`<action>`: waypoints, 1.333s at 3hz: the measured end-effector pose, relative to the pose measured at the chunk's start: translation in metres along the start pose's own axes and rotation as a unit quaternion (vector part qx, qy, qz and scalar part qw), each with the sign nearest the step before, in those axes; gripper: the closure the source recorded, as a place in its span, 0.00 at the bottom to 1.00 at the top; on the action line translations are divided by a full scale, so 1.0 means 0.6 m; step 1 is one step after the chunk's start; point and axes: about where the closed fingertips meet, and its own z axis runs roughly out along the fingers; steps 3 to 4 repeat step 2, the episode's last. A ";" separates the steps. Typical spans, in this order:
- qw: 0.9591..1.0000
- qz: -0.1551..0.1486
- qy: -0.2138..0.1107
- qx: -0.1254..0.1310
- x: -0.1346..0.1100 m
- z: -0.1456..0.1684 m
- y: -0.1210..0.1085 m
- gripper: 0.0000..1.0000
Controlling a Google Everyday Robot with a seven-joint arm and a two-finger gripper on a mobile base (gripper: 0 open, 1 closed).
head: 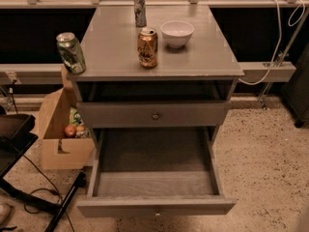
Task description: Pick green can from middle drawer and place on counter
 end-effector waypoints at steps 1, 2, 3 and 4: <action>0.995 0.035 -0.092 -0.010 -0.048 -0.134 0.062 0.00; 0.990 0.045 -0.131 -0.012 -0.009 -0.153 0.095 0.00; 0.990 0.045 -0.131 -0.012 -0.009 -0.153 0.095 0.00; 0.990 0.045 -0.131 -0.012 -0.009 -0.153 0.095 0.00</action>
Offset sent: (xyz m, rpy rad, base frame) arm -0.0682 -0.1904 -0.3640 0.7284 -0.0428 -0.6247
